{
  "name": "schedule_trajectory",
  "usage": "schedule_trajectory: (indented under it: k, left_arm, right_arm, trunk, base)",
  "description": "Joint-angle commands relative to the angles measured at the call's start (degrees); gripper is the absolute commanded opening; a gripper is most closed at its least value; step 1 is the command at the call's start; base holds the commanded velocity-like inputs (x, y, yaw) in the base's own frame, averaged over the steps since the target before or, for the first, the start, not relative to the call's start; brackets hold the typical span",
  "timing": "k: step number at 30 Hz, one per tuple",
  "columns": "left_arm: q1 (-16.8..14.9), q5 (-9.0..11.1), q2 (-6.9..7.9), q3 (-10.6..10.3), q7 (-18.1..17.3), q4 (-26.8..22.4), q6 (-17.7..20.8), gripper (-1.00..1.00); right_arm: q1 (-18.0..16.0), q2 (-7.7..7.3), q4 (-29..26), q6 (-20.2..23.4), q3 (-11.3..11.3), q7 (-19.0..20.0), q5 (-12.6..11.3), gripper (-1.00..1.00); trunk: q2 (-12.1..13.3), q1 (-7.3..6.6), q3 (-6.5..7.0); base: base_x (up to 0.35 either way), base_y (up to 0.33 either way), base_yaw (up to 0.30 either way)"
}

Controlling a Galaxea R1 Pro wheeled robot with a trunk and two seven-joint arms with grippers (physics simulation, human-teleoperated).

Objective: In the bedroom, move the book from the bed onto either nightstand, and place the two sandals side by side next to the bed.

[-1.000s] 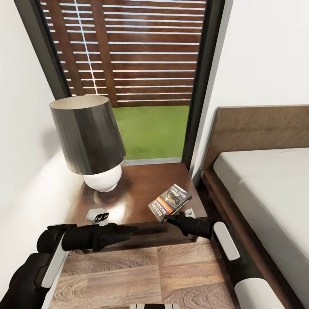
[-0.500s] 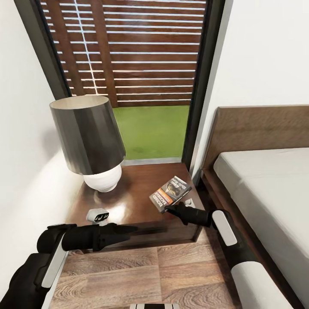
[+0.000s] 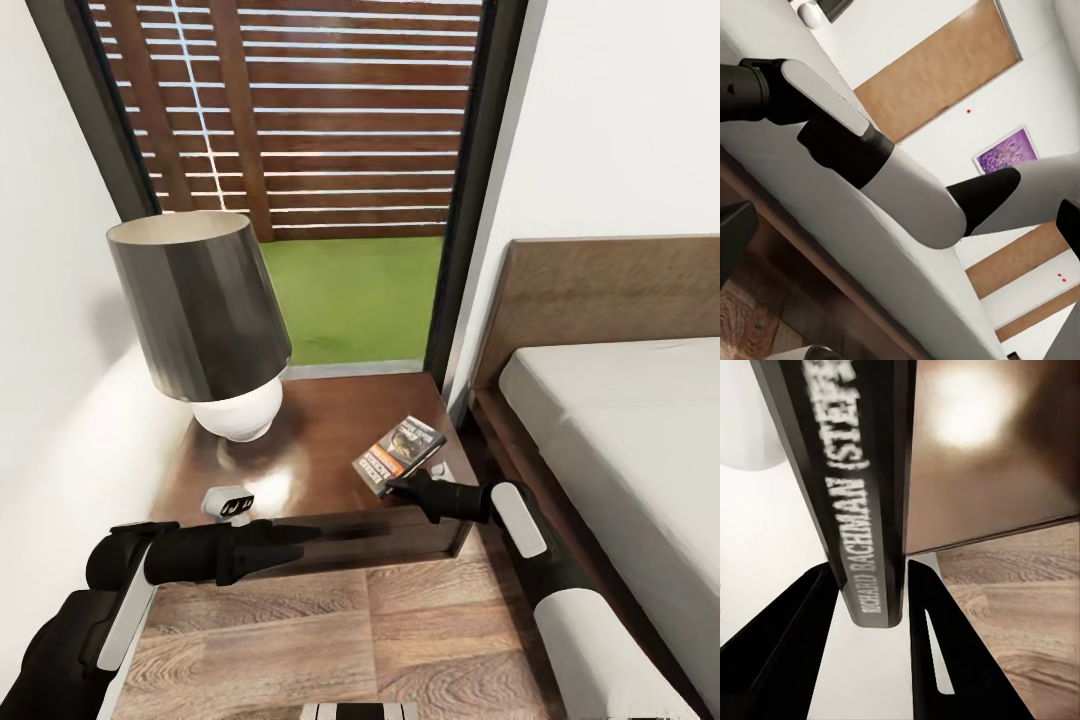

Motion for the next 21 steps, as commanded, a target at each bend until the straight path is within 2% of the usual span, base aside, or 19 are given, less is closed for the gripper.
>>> schedule_trajectory:
  k: [1, 3, 12, 21]
  left_arm:
    - [0.0, 0.0, 0.02, 0.0, -0.2, 0.0, 0.6, 1.00]
    - [0.0, 0.0, 0.01, 0.0, -0.2, 0.0, 0.6, 1.00]
    - [0.0, 0.0, 0.01, 0.0, 0.1, 0.0, 0.6, 1.00]
    - [0.0, 0.0, 0.01, 0.0, 0.3, 0.0, 0.6, 1.00]
  right_arm:
    - [-0.3, 0.05, 0.6, 0.3, -0.3, 0.5, 0.5, -1.00]
    - [-1.0, -0.02, 1.9, 0.3, -0.3, 0.5, 0.5, -1.00]
    - [-2.8, -0.12, 5.2, 0.3, -0.4, 0.4, 0.6, -1.00]
    - [-5.1, -0.18, 5.9, 0.3, -0.4, -0.6, 0.9, -1.00]
  trunk:
    - [0.0, -0.01, -0.05]
    - [0.0, -0.01, -0.05]
    - [-0.1, 0.22, -2.04]
    - [-0.1, 0.22, -2.04]
  base:
    - [0.000, 0.000, 0.000]
    - [0.000, 0.000, 0.000]
    - [0.000, 0.000, 0.000]
    - [0.000, 0.000, 0.000]
